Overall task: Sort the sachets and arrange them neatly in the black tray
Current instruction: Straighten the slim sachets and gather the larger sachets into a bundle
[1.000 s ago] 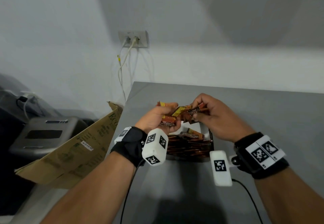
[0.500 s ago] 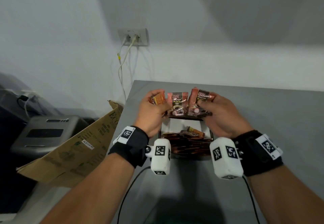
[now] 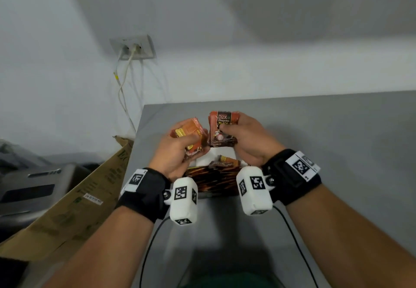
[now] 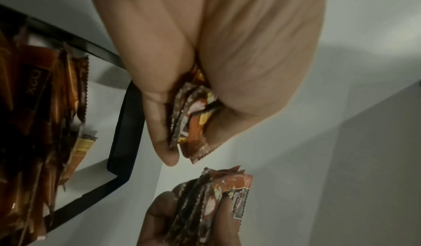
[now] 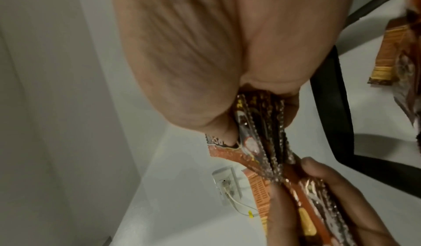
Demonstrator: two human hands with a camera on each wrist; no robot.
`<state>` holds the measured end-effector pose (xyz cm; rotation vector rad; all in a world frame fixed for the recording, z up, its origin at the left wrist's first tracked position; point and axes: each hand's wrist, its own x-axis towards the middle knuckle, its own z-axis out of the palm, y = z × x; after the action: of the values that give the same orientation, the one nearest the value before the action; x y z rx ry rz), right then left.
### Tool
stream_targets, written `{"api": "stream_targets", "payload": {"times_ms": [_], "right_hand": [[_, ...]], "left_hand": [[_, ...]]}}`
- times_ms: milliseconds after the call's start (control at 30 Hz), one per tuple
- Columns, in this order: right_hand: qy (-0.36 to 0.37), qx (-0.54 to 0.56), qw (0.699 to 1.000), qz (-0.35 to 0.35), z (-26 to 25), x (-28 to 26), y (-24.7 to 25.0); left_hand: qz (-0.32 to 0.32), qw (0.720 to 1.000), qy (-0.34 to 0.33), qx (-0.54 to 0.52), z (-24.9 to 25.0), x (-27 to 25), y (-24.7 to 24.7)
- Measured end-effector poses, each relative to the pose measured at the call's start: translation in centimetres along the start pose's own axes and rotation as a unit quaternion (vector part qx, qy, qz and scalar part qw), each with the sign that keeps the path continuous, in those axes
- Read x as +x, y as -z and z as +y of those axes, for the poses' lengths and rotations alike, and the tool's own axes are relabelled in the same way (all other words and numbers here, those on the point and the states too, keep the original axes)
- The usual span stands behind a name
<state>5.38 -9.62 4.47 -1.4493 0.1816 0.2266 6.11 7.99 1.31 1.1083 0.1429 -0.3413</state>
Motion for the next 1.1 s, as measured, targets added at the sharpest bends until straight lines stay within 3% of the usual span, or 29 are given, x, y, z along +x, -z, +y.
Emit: {"api": "stream_targets", "payload": {"times_ms": [133, 267, 367, 433, 500, 567, 633, 733, 867, 967, 1100], "right_hand": [[-0.018, 0.094, 0.995, -0.012, 0.5, -0.2, 0.3], [-0.003, 0.078, 0.997, -0.005, 0.6, -0.1, 0.0], [0.053, 0.089, 0.995, 0.000, 0.4, 0.1, 0.6], [0.101, 0.016, 0.994, -0.029, 0.1, 0.0, 1.2], [0.112, -0.048, 0.990, -0.075, 0.0, -0.2, 1.6], [0.112, -0.013, 0.991, -0.077, 0.3, 0.0, 1.8], [0.098, 0.093, 0.990, -0.041, 0.6, 0.2, 2.3], [0.051, 0.240, 0.969, -0.029, 1.0, 0.2, 2.9], [0.004, 0.232, 0.972, -0.040, 1.5, -0.1, 1.2], [-0.007, 0.172, 0.985, 0.000, 1.8, 0.0, -0.2], [-0.023, 0.132, 0.990, 0.050, 1.8, 0.5, -0.3]], "left_hand": [[-0.002, 0.999, -0.020, 0.035, -0.4, -0.3, -0.9], [-0.003, 0.990, -0.035, 0.137, -0.7, -0.4, -1.6], [-0.017, 0.997, 0.063, 0.039, 0.0, -0.5, -1.3], [-0.040, 0.984, 0.164, -0.056, 0.3, -0.6, -0.7], [-0.043, 0.977, 0.192, -0.080, 0.2, -0.5, -0.4], [-0.029, 0.982, 0.173, -0.064, -0.1, -0.4, -0.4], [0.009, 0.991, 0.127, -0.045, 0.0, -0.1, -0.3], [0.087, 0.996, 0.007, 0.038, 0.3, 0.3, -0.1], [0.111, 0.982, -0.099, 0.118, -0.2, 0.3, -1.4], [0.081, 0.985, -0.103, 0.115, -0.7, 0.1, -2.4], [0.024, 0.999, -0.026, 0.034, -0.5, -0.2, -1.5]]}}
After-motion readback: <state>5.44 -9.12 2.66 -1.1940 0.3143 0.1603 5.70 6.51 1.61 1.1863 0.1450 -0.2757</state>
